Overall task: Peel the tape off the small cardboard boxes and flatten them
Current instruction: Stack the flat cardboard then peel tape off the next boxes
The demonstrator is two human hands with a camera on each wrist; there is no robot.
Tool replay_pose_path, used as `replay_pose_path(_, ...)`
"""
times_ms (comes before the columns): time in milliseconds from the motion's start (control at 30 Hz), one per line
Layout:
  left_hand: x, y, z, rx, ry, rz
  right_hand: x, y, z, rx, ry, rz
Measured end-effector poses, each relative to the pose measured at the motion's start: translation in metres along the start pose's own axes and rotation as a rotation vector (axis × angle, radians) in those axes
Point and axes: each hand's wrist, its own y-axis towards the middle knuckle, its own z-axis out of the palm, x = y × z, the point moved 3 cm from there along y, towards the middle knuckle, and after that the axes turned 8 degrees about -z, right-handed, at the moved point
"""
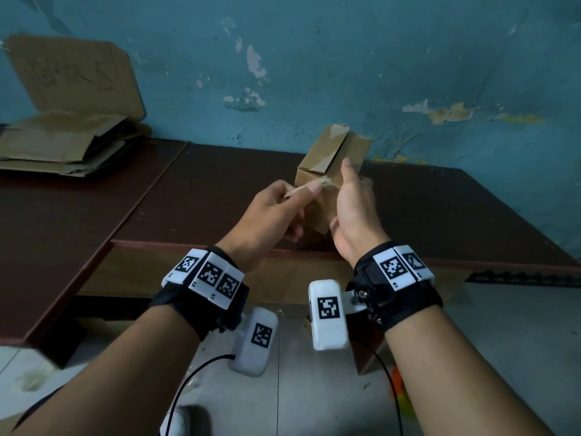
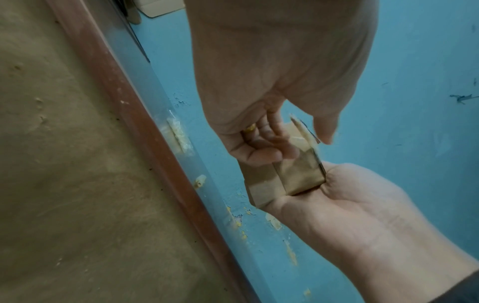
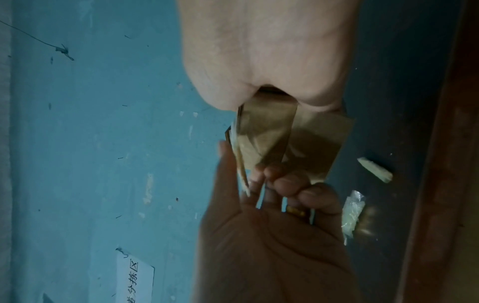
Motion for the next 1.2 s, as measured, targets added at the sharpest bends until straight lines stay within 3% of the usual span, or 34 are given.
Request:
replay_pose_path(133, 0.000, 0.002, -0.006, -0.038, 0.006, 0.114, -0.004, 0.003, 0.000, 0.013, -0.013, 0.020)
replay_pose_path(433, -0.006, -0.002, -0.006, 0.095, 0.308, 0.262, -0.004, 0.018, -0.011, 0.020, -0.041, 0.094)
replay_pose_path(633, -0.008, -0.002, -0.006, 0.073, 0.331, 0.235, -0.005, 0.018, -0.007, -0.004, -0.056, 0.065)
replay_pose_path(1000, -0.004, 0.000, -0.007, -0.069, 0.179, 0.028, -0.012, 0.019, -0.001, 0.035, -0.061, 0.064)
replay_pose_path(1200, 0.002, 0.003, -0.010, -0.036, 0.173, -0.009, -0.008, 0.020, -0.007, 0.007, -0.056, 0.046)
